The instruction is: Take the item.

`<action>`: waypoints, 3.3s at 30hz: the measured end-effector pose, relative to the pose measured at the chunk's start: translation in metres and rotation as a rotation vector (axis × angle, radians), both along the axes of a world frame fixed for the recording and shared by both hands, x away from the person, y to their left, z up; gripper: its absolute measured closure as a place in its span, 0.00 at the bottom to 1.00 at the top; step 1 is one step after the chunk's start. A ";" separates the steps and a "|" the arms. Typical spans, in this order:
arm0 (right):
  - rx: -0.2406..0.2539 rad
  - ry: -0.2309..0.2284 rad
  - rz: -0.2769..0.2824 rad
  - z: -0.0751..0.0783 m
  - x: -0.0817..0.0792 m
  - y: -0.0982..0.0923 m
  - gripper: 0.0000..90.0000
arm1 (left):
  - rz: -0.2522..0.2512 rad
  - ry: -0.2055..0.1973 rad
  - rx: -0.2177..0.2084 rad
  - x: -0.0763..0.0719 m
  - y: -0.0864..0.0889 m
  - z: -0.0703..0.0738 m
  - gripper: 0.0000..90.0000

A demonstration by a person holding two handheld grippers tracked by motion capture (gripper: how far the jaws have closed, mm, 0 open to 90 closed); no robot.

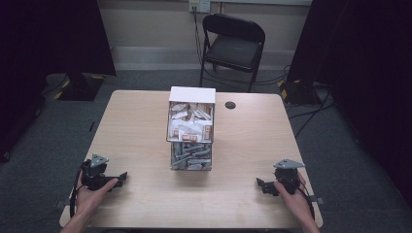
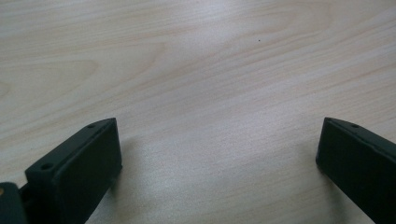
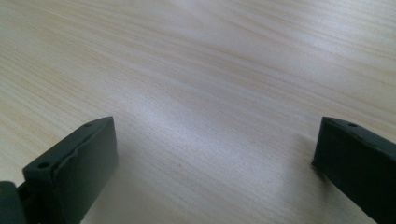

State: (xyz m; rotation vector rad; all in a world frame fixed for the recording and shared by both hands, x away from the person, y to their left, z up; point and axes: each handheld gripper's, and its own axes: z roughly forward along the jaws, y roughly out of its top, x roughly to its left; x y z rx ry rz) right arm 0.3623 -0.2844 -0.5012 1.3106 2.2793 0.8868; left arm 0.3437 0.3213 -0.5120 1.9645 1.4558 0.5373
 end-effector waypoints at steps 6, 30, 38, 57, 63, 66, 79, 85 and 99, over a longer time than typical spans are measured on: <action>0.000 0.001 -0.002 0.000 0.000 0.000 0.00 | 0.010 0.000 -0.003 0.000 -0.001 0.000 0.00; -0.001 0.000 -0.006 0.000 0.000 0.000 0.00 | 0.029 0.027 -0.026 -0.004 -0.008 0.010 0.24; -0.001 0.000 -0.006 0.000 0.000 0.000 0.00 | -0.025 0.008 -0.033 -0.006 -0.019 0.019 0.28; -0.001 0.000 -0.006 0.000 0.000 0.000 0.00 | -0.140 -0.064 -0.085 -0.015 -0.044 0.044 0.41; -0.001 0.000 -0.006 0.000 0.000 0.000 0.00 | -0.181 -0.062 -0.112 -0.017 -0.050 0.049 0.47; -0.001 0.000 -0.006 0.000 0.000 0.000 0.00 | -0.192 -0.061 -0.118 -0.017 -0.052 0.052 0.48; -0.001 0.000 -0.006 0.000 0.000 0.000 0.00 | -0.253 -0.111 -0.190 -0.025 -0.068 0.068 0.54; -0.001 0.000 -0.006 0.000 0.000 0.000 0.00 | -0.302 -0.120 -0.224 -0.028 -0.075 0.074 0.55; -0.001 0.001 -0.005 0.000 0.000 0.000 0.00 | -0.434 -0.144 -0.272 -0.034 -0.106 0.087 0.59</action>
